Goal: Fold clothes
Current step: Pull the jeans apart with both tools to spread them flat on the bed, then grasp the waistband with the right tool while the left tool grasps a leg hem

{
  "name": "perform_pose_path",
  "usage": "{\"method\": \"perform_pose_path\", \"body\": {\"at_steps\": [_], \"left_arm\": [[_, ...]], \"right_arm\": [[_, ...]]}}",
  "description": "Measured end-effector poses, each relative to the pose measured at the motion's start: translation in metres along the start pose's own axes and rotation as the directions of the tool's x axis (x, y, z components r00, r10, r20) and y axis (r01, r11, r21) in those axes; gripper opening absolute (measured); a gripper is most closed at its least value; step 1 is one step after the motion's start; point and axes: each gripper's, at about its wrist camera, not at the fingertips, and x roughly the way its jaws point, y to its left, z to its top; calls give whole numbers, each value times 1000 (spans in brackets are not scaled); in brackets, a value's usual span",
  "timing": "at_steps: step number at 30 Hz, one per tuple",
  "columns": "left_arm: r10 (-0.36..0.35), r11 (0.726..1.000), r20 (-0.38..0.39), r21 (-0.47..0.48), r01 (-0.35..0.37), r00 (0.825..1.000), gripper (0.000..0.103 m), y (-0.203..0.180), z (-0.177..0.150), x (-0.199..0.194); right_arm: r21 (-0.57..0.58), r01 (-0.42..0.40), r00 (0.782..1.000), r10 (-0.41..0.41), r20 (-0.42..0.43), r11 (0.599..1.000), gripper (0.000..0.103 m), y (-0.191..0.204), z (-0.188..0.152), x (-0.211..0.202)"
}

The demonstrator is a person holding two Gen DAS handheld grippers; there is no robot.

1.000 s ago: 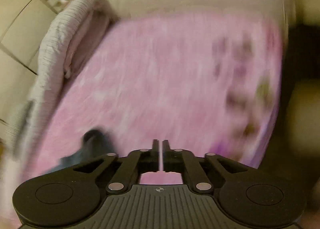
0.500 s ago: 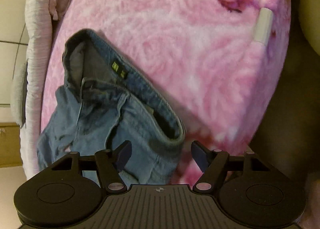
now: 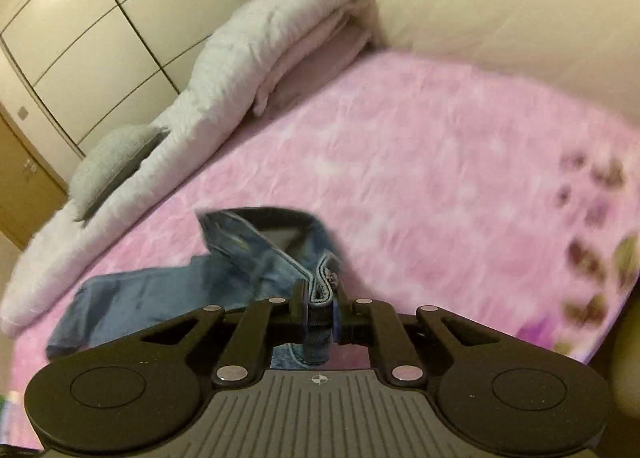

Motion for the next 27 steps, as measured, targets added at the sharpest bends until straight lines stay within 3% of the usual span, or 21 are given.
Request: {"method": "perform_pose_path", "body": {"at_steps": [1,3,6,8,10,18,21,27], "left_arm": [[4,1000,6,-21,-4,1000,11,8,2,1],[14,998,17,-64,-13,1000,13,23,6,3],[28,991,32,-128,-24,999,22,46,13,5],[39,985,42,-171,-31,998,25,61,17,7],[49,976,51,-213,-37,997,25,76,21,9],[79,917,82,-397,-40,994,25,181,71,39],[102,918,102,-393,-54,990,25,210,94,46],[98,903,117,-429,-39,988,25,245,130,67]], "right_arm": [[55,52,997,-49,-56,997,10,-12,-9,14],[187,163,972,-125,-200,969,10,-41,-32,46],[462,242,940,-89,-329,854,20,-75,-71,73],[565,224,954,-60,-294,794,50,-80,-91,74],[608,183,969,-36,-245,772,58,-73,-102,70],[649,150,988,-90,-125,746,62,-41,-119,59],[670,165,986,-117,-117,724,62,-30,-137,48],[706,120,989,-147,-22,698,62,-19,-158,44]]}}
